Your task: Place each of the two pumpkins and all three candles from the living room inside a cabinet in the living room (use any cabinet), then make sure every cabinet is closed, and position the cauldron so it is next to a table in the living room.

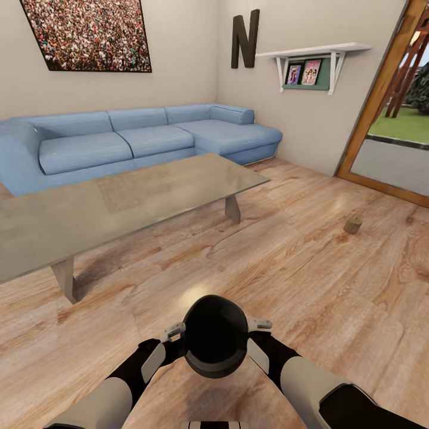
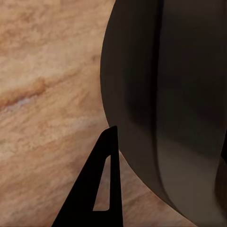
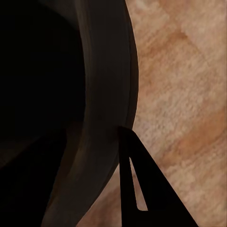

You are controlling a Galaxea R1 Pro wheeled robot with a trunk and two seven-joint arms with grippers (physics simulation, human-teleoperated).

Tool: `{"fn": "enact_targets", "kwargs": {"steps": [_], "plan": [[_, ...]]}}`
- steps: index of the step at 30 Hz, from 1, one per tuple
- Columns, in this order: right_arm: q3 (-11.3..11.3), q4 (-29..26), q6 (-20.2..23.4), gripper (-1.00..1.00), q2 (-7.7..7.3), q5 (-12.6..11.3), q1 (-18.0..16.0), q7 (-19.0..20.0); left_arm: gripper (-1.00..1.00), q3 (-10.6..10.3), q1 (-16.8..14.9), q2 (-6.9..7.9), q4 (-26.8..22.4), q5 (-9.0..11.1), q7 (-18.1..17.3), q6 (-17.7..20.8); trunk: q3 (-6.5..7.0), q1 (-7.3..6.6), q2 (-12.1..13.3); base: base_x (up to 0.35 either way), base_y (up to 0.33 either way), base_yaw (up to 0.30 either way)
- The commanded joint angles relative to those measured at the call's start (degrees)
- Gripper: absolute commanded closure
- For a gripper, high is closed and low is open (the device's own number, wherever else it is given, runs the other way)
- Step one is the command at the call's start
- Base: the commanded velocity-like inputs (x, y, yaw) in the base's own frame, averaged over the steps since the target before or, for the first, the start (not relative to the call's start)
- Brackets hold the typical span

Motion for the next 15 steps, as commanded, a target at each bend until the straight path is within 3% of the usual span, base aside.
{"fn": "enact_targets", "kwargs": {"steps": [1,15], "plan": [[0.49,-0.02,0.31,1.00,0.00,-0.32,0.01,-0.46,1.00,-0.37,0.01,0.08,-0.12,-0.51,0.68,0.27,-0.05,-0.01,-0.02,0.000,0.000,0.000],[0.49,-0.01,0.31,1.00,0.00,-0.32,0.02,-0.43,1.00,-0.37,-0.01,0.08,-0.12,-0.52,0.73,0.26,-0.05,-0.01,-0.02,0.000,0.000,0.000]]}}
